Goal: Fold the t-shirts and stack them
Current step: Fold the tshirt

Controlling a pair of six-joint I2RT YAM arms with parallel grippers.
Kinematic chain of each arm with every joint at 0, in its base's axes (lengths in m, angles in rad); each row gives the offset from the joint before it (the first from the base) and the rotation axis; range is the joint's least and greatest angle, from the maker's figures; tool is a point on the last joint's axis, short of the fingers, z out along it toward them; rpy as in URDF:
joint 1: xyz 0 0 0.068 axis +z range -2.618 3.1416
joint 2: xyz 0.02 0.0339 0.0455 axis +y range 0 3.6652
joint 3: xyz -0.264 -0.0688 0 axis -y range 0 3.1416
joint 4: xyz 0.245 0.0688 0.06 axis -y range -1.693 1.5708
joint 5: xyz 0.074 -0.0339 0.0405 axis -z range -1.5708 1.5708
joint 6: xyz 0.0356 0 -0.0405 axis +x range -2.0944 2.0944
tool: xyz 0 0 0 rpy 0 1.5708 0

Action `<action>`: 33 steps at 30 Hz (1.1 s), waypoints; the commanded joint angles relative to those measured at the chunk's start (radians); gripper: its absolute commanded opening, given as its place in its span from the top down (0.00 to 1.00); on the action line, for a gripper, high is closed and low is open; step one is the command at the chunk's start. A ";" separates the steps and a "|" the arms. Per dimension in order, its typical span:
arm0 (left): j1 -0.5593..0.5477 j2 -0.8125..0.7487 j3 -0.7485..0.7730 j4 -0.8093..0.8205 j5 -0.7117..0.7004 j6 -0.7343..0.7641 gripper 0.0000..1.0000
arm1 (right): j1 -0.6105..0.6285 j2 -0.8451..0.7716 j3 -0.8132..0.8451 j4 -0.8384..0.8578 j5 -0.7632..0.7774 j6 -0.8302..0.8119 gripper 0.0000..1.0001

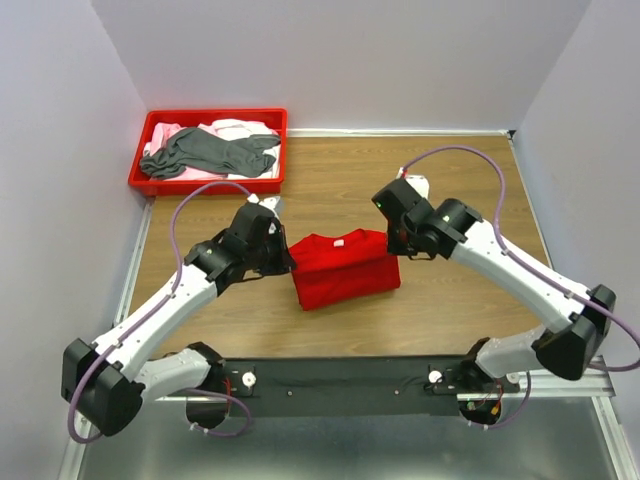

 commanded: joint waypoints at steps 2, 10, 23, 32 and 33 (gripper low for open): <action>0.057 0.067 0.016 0.061 0.040 0.107 1.00 | -0.092 0.111 0.028 0.127 -0.025 -0.181 0.99; 0.137 0.178 -0.030 0.164 0.048 0.123 1.00 | -0.165 0.279 0.068 0.256 -0.079 -0.292 0.99; 0.228 0.385 -0.032 0.345 0.039 0.135 1.00 | -0.287 0.484 0.125 0.449 -0.160 -0.419 0.99; 0.248 0.480 -0.028 0.428 -0.016 0.120 1.00 | -0.327 0.592 0.116 0.603 -0.238 -0.455 0.99; 0.248 0.477 -0.033 0.432 -0.023 0.118 1.00 | -0.327 0.592 0.114 0.612 -0.241 -0.458 0.99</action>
